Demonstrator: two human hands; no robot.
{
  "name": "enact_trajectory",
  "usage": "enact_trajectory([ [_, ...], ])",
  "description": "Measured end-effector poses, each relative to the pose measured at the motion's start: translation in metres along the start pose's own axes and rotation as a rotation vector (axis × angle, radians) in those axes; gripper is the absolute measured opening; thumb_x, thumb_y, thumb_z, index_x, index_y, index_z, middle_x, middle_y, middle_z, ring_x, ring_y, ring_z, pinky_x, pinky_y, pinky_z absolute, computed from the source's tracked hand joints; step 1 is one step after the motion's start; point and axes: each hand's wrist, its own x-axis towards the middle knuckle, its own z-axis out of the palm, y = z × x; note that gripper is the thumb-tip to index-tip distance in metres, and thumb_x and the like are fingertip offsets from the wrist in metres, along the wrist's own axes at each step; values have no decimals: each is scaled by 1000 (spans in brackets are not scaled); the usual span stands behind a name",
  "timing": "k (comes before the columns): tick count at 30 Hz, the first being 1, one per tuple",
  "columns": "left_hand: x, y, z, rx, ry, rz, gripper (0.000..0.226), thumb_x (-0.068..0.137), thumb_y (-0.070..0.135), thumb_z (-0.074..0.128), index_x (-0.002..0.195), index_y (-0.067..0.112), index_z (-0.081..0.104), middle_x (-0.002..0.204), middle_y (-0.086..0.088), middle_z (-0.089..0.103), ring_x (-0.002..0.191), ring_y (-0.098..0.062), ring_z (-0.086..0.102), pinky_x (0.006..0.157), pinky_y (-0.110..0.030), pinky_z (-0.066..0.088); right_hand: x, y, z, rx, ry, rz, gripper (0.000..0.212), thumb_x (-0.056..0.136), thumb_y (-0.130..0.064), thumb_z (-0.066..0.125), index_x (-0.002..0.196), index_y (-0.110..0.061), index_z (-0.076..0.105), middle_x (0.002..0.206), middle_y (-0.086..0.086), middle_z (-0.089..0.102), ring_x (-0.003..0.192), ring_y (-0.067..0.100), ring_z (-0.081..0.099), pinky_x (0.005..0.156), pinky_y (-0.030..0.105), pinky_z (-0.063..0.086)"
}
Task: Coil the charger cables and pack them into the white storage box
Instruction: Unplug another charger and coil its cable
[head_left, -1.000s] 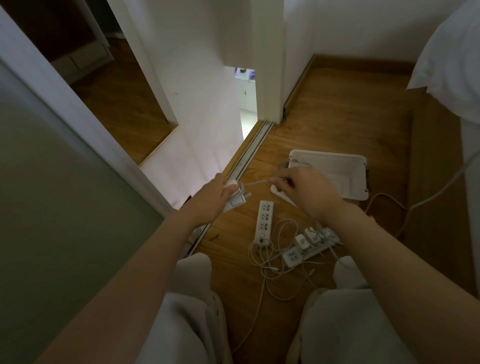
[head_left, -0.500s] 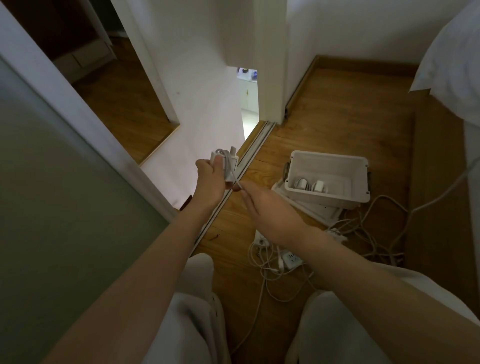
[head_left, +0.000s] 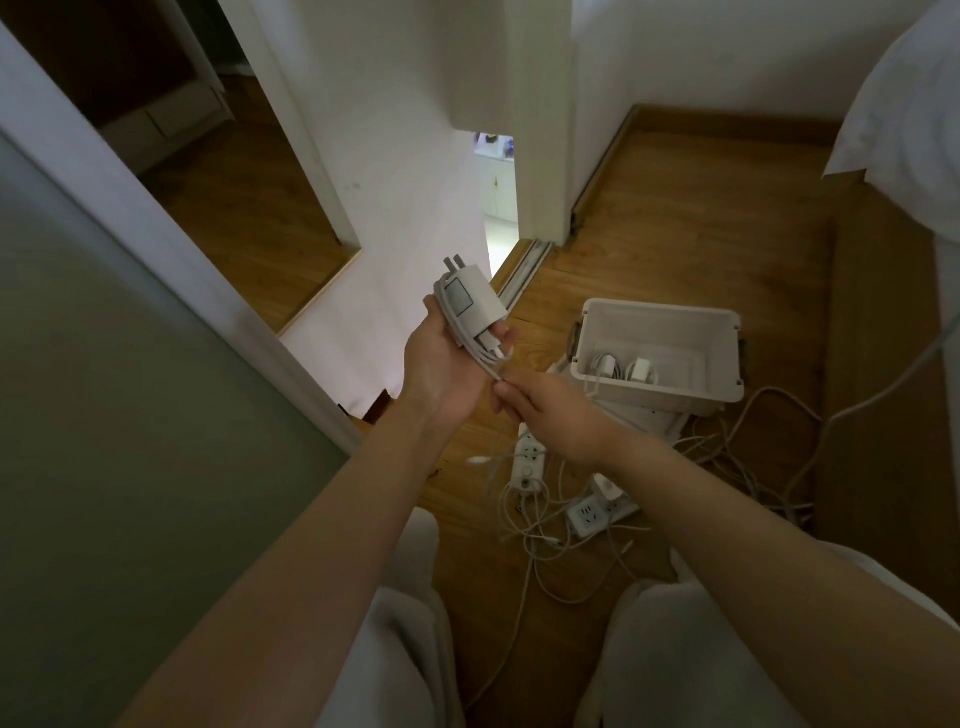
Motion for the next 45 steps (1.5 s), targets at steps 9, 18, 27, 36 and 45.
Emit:
enact_trajectory([
  [9, 6, 8, -10, 503, -115, -113, 48, 102, 39, 20, 95, 11, 58, 70, -8, 48, 44, -11, 40, 39, -18, 30, -5, 37, -27, -195, -103, 125, 29, 100, -29, 35, 81, -18, 54, 72, -4, 52, 73, 19, 53, 68, 31, 40],
  [18, -2, 7, -6, 1209, -210, -44, 36, 100, 42, 26, 86, 24, 53, 73, -11, 50, 58, -19, 44, 46, -22, 33, -7, 38, -38, -749, -59, -107, 24, 100, -29, 37, 112, -18, 54, 109, 1, 61, 102, 17, 49, 85, 28, 35],
  [27, 4, -14, -31, 1868, -208, -55, 30, 95, 45, 42, 110, 20, 42, 103, -4, 56, 87, -17, 57, 76, -34, 51, -3, 30, -27, -947, -77, -71, 24, 98, -30, 39, 112, -21, 56, 114, -1, 62, 109, 18, 50, 94, 33, 34],
  [36, 10, -16, -47, 2193, -90, 258, 44, 93, 43, 46, 129, 18, 42, 118, -8, 39, 93, -21, 56, 83, -36, 53, 8, 15, -24, -602, -147, 229, 35, 97, -30, 37, 96, -8, 64, 93, 8, 66, 81, 23, 60, 68, 32, 41],
  [45, 13, -6, -48, 1929, 251, 420, 41, 93, 26, 51, 129, 12, 37, 126, -13, 34, 88, -14, 49, 76, -19, 42, -3, -7, -14, -135, 85, 250, 33, 102, -22, 32, 116, -11, 60, 61, -11, 44, 50, 2, 41, 43, 14, 26],
])
